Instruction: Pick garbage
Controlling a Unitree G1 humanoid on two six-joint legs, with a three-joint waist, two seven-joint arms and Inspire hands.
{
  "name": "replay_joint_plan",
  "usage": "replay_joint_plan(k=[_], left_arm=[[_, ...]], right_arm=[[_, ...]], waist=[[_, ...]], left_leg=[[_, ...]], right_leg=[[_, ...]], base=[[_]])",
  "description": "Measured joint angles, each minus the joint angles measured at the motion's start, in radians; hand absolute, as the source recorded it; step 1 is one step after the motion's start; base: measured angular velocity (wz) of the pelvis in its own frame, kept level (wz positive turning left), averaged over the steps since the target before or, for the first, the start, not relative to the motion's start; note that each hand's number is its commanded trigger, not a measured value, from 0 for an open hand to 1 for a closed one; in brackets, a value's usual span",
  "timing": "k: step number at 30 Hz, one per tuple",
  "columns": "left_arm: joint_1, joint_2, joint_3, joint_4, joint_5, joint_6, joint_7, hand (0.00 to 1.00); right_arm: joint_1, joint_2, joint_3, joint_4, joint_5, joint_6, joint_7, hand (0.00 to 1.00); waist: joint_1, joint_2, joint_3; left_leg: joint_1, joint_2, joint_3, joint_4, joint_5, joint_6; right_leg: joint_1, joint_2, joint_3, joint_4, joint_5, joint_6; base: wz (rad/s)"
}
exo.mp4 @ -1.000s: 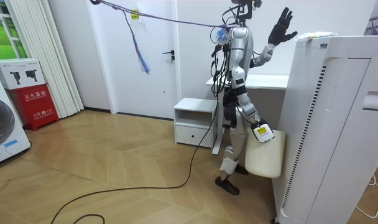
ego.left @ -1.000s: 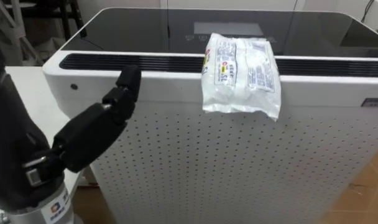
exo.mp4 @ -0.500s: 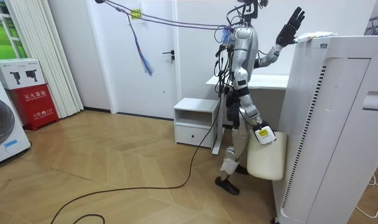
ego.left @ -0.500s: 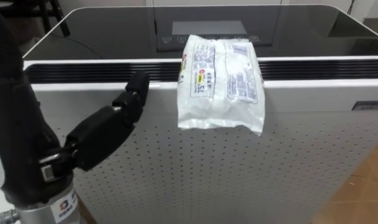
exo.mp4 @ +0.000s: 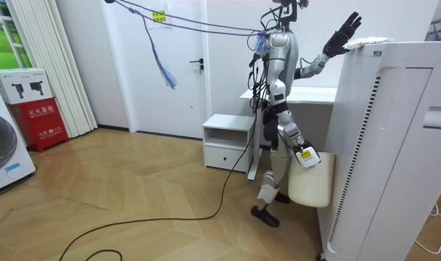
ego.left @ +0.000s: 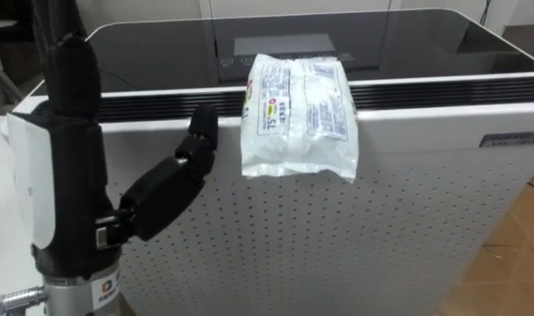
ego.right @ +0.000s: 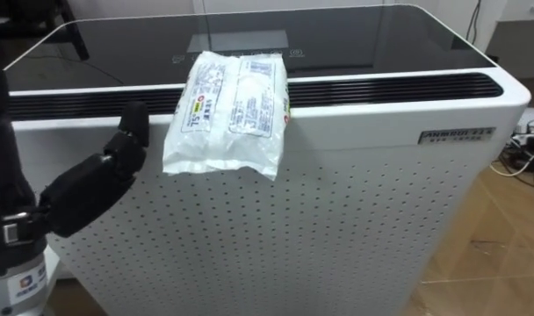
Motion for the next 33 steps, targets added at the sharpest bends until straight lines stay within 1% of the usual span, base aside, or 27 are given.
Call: replay_joint_plan(k=[3, 5, 7, 11, 15, 19, 21, 23, 25, 33], left_arm=[[0.005, 0.012, 0.001, 0.014, 0.007, 0.0, 0.0, 0.0], [0.011, 0.03, 0.001, 0.015, 0.021, -0.002, 0.0, 0.0], [0.013, 0.038, 0.001, 0.015, 0.022, -0.004, 0.0, 0.0], [0.013, 0.038, 0.007, 0.03, 0.047, -0.014, 0.003, 0.0], [0.013, 0.039, 0.009, 0.034, 0.063, -0.014, 0.003, 0.0], [0.014, 0.05, 0.005, 0.047, 0.062, -0.019, 0.003, 0.0], [0.023, 0.057, -0.001, 0.047, 0.062, -0.02, 0.003, 0.0], [0.038, 0.072, -0.01, 0.047, 0.063, -0.02, 0.004, 0.0], [0.039, 0.079, -0.02, 0.048, 0.064, -0.02, 0.004, 0.0], [0.052, 0.084, -0.026, 0.048, 0.075, -0.024, 0.012, 0.0]], right_arm=[[0.0, 0.0, -0.012, 0.0, -0.007, 0.0, 0.007, 1.0], [-0.001, -0.001, -0.026, 0.0, -0.017, 0.0, 0.016, 1.0], [-0.001, -0.001, -0.029, 0.0, -0.021, 0.0, 0.017, 1.0], [-0.001, -0.001, -0.031, 0.0, -0.025, 0.0, 0.017, 1.0], [-0.002, -0.001, -0.031, -0.001, -0.027, 0.0, 0.017, 1.0], [-0.002, -0.002, -0.031, -0.003, -0.027, 0.0, 0.015, 1.0], [-0.002, -0.003, -0.031, -0.003, -0.027, 0.0, 0.015, 1.0], [-0.002, -0.007, -0.031, -0.003, -0.027, -0.001, 0.015, 1.0], [-0.002, -0.008, -0.031, -0.003, -0.027, -0.001, 0.016, 1.0], [-0.003, -0.013, -0.031, -0.007, -0.054, -0.001, 0.016, 1.0]], waist=[[0.0, 0.001, -0.0002], [0.0, 0.001, -0.0002], [0.0, 0.001, -0.0004], [0.002, 0.001, -0.0003], [0.001, 0.002, 0.0], [-0.001, 0.006, 0.0002], [-0.001, 0.008, -0.0011], [-0.002, 0.011, -0.0017], [-0.002, 0.013, -0.0018], [-0.001, 0.014, -0.0026]], left_leg=[[0.001, 0.0, 0.001, -0.006, 0.0, 0.0], [0.002, -0.001, 0.001, -0.009, 0.0, 0.0], [0.002, -0.001, 0.001, -0.01, 0.0, 0.0], [0.002, -0.001, 0.003, -0.009, 0.0, 0.0], [0.002, -0.001, 0.003, -0.009, 0.0, 0.0], [0.003, -0.001, 0.002, -0.016, 0.0, 0.0], [0.003, -0.001, 0.002, -0.018, 0.0, 0.0], [0.003, -0.002, 0.002, -0.018, 0.0, 0.0], [0.002, -0.002, 0.002, -0.019, 0.001, 0.0], [0.003, -0.003, 0.002, -0.022, 0.001, 0.0]], right_leg=[[-0.004, -0.001, 0.001, 0.006, 0.0, 0.0], [-0.007, -0.002, 0.001, 0.01, -0.001, -0.001], [-0.007, -0.002, 0.001, 0.01, -0.002, -0.001], [-0.008, -0.003, 0.002, 0.009, -0.002, -0.001], [-0.008, -0.003, 0.002, 0.01, -0.002, -0.001], [-0.008, -0.003, 0.002, 0.009, -0.002, -0.001], [-0.009, -0.003, 0.002, 0.007, -0.002, -0.001], [-0.011, -0.003, 0.003, 0.007, -0.002, -0.001], [-0.011, -0.003, 0.003, 0.005, -0.002, -0.001], [-0.009, -0.003, 0.002, -0.005, -0.002, -0.001]], base=[[0.0], [0.0], [0.0], [0.0], [0.0], [0.0], [0.0], [0.0], [0.0], [0.0]])
